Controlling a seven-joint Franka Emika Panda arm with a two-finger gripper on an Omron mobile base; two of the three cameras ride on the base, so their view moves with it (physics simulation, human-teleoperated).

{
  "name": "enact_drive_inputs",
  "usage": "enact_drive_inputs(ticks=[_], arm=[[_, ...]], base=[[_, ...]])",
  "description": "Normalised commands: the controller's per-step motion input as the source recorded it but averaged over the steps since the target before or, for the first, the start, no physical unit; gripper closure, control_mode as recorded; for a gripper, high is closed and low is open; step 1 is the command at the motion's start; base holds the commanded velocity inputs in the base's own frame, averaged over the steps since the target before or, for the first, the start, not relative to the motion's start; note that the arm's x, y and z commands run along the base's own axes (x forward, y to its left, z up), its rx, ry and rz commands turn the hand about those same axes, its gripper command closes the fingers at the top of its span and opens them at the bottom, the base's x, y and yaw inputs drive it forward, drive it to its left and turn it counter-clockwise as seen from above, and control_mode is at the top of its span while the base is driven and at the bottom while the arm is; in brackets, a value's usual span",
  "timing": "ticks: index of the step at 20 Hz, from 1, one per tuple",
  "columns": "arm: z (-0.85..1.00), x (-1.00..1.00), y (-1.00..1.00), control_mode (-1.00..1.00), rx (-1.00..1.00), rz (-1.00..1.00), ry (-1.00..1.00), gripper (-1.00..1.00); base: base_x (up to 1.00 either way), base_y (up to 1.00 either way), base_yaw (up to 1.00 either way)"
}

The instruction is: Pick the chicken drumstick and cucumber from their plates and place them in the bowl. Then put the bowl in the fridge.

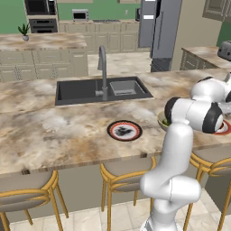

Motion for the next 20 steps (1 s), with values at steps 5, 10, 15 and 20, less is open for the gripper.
enact_drive_inputs(ticks=[5,10,15,20], arm=[[-0.17,-0.02,-0.13,-1.0,-0.12,0.89,-0.01,-1.0],[-0.19,-0.06,-0.35,-1.0,-0.09,0.63,-0.06,-1.0],[-0.11,0.24,-0.31,-1.0,0.0,0.26,0.07,-1.0],[-0.03,0.37,-0.17,-1.0,-0.04,0.04,0.25,-1.0]], base=[[0.0,0.0,0.0],[0.0,0.0,0.0],[0.0,0.0,0.0],[0.0,0.0,0.0]])
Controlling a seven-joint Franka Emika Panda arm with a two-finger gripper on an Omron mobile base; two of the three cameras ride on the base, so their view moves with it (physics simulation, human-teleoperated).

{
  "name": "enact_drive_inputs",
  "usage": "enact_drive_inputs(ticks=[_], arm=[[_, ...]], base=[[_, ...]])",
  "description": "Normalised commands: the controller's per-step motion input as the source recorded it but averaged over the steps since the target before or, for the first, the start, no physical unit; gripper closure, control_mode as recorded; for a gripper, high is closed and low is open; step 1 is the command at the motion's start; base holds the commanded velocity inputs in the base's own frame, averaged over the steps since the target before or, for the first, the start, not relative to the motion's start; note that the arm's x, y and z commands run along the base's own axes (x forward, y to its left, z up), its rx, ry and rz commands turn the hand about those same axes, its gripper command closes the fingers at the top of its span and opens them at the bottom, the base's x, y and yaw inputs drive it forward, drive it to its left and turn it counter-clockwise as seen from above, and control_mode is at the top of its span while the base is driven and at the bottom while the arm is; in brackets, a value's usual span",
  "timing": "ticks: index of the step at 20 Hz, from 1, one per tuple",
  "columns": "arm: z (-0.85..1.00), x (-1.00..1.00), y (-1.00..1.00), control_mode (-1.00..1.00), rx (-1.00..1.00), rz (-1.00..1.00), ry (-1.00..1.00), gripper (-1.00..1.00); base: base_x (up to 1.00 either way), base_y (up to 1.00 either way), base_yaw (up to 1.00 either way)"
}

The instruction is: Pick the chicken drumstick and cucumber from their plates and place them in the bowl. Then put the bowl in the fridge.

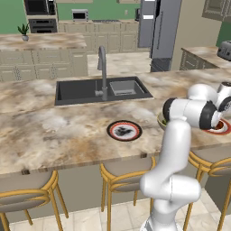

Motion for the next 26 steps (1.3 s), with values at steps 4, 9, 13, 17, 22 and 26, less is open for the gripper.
enact_drive_inputs(ticks=[4,9,13,17,22,26], arm=[[-0.09,0.28,-0.16,-1.0,-0.04,0.0,0.26,-1.0],[-0.19,0.12,-0.16,-1.0,0.0,0.0,0.1,-1.0],[-0.27,0.0,-0.17,-1.0,0.01,0.0,-0.03,-1.0],[-0.24,0.0,-0.12,-1.0,0.03,0.0,-0.12,-1.0],[-0.24,0.02,-0.02,-1.0,0.04,0.0,-0.22,-1.0],[-0.21,0.18,0.0,-1.0,0.0,0.0,-0.14,-1.0]], base=[[0.0,0.0,0.0],[0.0,0.0,0.0],[0.0,0.0,0.0],[0.0,0.0,0.0],[0.0,0.0,0.0],[0.0,0.0,0.0]])
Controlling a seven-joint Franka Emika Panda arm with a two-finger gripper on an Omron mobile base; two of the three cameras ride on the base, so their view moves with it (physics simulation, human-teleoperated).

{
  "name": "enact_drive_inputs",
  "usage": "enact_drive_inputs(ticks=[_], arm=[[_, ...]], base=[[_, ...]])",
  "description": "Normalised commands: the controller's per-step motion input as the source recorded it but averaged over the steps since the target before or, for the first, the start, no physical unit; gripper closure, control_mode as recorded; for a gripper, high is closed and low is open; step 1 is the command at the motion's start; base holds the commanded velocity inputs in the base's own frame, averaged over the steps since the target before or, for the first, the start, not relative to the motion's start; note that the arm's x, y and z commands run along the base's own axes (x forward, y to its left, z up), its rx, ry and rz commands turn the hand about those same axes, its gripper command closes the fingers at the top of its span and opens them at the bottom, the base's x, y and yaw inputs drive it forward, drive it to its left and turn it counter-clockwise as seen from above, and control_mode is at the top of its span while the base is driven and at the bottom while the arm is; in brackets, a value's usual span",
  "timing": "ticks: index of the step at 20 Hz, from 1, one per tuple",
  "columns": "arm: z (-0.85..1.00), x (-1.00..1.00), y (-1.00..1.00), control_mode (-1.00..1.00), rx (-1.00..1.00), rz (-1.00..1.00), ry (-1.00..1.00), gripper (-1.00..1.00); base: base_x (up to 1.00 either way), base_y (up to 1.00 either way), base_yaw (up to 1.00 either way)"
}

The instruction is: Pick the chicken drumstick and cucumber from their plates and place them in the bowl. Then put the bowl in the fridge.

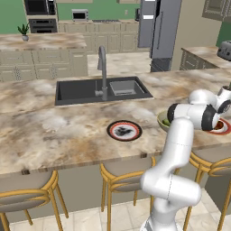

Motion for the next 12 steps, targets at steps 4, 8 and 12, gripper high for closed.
enact_drive_inputs(ticks=[4,8,12], arm=[[-0.21,0.2,0.0,-1.0,0.0,0.0,-0.02,-1.0],[-0.09,0.24,0.0,-1.0,0.0,0.0,0.01,-1.0],[-0.09,0.2,-0.01,-1.0,0.0,0.0,0.04,-1.0]], base=[[0.0,0.0,0.0],[0.0,0.0,0.0],[0.0,0.0,0.0]])
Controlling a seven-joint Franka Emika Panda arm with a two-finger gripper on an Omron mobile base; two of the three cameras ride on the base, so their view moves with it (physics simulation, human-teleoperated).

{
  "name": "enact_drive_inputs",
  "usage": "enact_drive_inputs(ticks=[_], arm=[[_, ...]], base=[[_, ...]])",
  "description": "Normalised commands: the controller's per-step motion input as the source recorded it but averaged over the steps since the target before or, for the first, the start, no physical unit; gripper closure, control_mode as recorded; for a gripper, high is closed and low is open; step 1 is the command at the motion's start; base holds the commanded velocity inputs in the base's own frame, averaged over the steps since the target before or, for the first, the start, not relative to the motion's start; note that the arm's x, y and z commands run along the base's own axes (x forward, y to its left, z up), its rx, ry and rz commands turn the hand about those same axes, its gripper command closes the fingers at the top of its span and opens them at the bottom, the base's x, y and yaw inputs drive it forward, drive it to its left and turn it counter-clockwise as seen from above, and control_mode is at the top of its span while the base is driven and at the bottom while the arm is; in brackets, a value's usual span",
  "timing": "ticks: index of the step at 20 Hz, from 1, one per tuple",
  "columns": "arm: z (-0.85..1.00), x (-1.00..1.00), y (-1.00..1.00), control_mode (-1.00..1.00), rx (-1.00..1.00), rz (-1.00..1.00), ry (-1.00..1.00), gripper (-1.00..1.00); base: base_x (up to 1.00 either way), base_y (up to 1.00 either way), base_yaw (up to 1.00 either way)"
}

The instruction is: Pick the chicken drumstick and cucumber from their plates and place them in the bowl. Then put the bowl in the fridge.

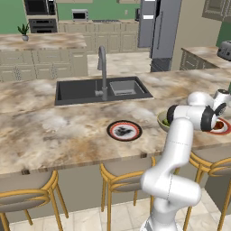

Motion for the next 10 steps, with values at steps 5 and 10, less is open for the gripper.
enact_drive_inputs(ticks=[5,10], arm=[[-0.18,0.11,-0.09,-1.0,0.0,0.0,0.0,-1.0],[-0.19,0.05,-0.05,-1.0,0.0,0.0,0.0,1.0]], base=[[0.0,0.0,0.0],[0.0,0.0,0.0]])
